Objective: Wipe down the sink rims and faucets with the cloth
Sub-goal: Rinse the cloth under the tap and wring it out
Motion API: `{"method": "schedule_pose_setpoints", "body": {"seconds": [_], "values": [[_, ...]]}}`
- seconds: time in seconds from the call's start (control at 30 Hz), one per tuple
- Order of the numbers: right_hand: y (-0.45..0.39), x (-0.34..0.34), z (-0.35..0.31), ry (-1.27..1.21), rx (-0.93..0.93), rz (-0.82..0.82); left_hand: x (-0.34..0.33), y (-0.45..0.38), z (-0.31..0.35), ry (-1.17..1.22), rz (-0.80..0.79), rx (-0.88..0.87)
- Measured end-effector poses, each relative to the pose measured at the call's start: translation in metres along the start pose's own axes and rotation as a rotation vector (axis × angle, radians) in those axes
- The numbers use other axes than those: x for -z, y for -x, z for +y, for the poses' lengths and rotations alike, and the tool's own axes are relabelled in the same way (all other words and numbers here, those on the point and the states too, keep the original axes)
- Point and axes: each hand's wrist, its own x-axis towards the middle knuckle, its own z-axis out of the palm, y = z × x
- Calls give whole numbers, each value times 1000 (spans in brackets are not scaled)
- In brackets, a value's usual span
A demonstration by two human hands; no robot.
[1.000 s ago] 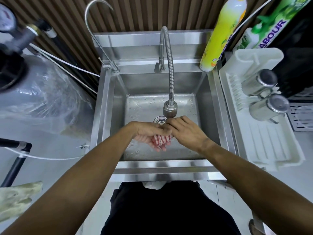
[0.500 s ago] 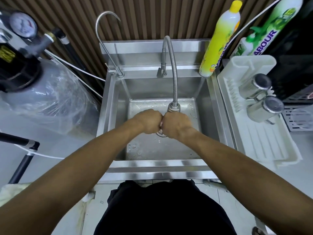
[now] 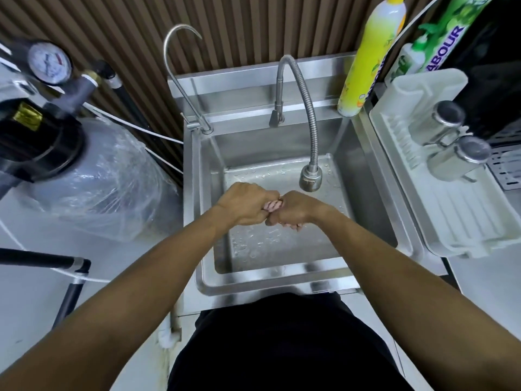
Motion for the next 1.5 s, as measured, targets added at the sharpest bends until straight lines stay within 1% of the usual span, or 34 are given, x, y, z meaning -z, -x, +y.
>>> {"method": "schedule_pose_setpoints", "body": {"seconds": [0.07,0.13,0.17,0.2,0.23,0.27,0.33,0.4,0.43,0.5,0.53,0.6,0.67,0.73,0.77,0.83,0.87,0.9,0.93,0.97,1.0,1.03,1.07,1.1,1.13,1.17,1.2,1.23,1.27,1.33,1.4,1.43,1.47,1.5], "values": [[5,-9,0,221,101,238,10,-1,-7,268,-208,170],[11,-25,5,415,264,523,20,-3,-15,666,-462,367],[15,-34,8,529,356,675,26,-4,-18,810,-588,448],[18,-41,8,656,433,808,31,-4,-20,908,-713,477],[17,-45,9,775,499,883,37,-4,-22,978,-823,463],[14,-45,9,851,562,912,41,-4,-23,1033,-913,423],[4,-36,4,859,662,941,48,-4,-26,1106,-1036,319],[1,-19,-6,859,688,936,55,-4,-28,1155,-1095,240],[3,-9,-12,881,683,877,57,-4,-28,1158,-1098,229],[12,8,-25,934,581,693,59,-5,-24,1066,-1019,255],[14,12,-31,983,494,616,60,-7,-19,969,-933,270],[17,15,-38,1028,359,560,60,-11,-7,684,-703,264],[14,12,-38,970,259,543,56,-14,3,391,-443,240],[12,5,-37,779,163,517,51,-12,11,151,-219,236],[11,2,-36,659,120,471,48,-9,13,64,-126,222],[12,-2,-35,415,84,363,40,-5,14,-41,-14,164],[13,-2,-33,221,66,296,35,-3,13,-60,36,133],[16,-1,-30,-14,38,206,30,-1,11,-52,111,94],[18,2,-25,-220,-6,76,23,1,10,-31,207,37],[21,6,-20,-354,-51,-99,17,1,10,-28,288,-21],[19,10,-14,-416,-80,-269,11,2,12,-22,372,-47],[18,15,-10,-440,-95,-401,4,1,14,-8,428,-57],[15,20,-6,-438,-105,-480,-1,-1,17,-20,456,-53],[13,23,-4,-407,-122,-505,-6,-3,20,-32,444,-47],[11,24,-2,-336,-144,-475,-8,-4,22,-54,371,-35],[10,25,-2,-236,-157,-423,-7,-2,22,-101,248,-38],[11,23,-3,-129,-149,-358,-5,3,19,-125,159,-64],[13,21,-5,-37,-127,-274,-2,8,13,-98,100,-77],[14,18,-4,36,-88,-167,4,12,10,-4,49,-55],[21,9,-2,158,9,62,15,18,4,314,-87,90],[32,-6,2,259,119,315,23,16,-6,793,-258,318],[37,-15,5,304,210,460,25,15,-12,997,-367,430],[41,-24,8,330,319,614,26,16,-18,1123,-492,499],[44,-31,11,352,437,765,27,16,-22,1215,-613,509]]}}
